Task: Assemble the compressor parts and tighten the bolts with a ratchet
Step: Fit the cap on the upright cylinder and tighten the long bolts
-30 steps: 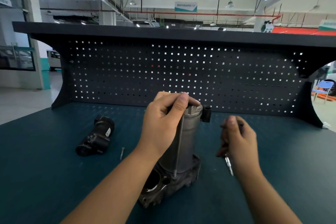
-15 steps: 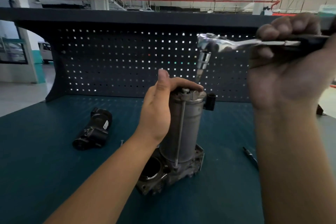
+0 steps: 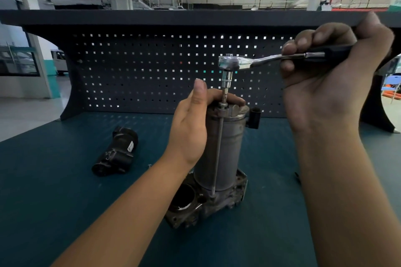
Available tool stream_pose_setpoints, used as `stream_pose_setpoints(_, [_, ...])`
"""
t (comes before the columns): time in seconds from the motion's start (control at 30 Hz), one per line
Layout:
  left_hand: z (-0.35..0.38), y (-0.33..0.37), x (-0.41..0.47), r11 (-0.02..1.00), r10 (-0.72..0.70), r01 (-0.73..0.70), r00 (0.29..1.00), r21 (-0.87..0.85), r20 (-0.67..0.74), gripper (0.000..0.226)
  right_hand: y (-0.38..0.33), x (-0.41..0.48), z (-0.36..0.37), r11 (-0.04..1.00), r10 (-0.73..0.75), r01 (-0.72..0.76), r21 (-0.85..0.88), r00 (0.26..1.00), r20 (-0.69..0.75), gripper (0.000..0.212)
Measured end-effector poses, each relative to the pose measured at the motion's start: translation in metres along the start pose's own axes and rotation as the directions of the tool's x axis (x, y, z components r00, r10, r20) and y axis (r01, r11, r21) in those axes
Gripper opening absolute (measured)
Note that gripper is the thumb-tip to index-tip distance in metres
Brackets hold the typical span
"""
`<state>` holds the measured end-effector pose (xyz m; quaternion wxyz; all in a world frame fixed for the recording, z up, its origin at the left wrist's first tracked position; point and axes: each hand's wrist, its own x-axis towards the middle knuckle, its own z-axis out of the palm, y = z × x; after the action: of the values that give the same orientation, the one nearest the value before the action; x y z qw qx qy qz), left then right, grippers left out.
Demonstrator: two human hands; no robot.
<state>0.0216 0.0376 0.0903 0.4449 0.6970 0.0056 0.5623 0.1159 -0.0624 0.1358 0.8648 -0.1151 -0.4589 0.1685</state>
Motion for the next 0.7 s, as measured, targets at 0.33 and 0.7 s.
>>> stream_pose_setpoints(0.33, [0.002,0.003,0.000,1.000,-0.006,0.007,1.000,0.021,-0.027,0.061,-0.013,0.018,0.010,0.995,-0.034,0.044,-0.094,0.994,0.102,0.039])
stream_pose_setpoints(0.7, [0.001,0.009,0.000,0.995,-0.021,0.027,0.998,0.097,-0.059,0.043,-0.013,0.014,0.008,0.917,-0.243,0.297,-0.267,0.945,0.218,0.028])
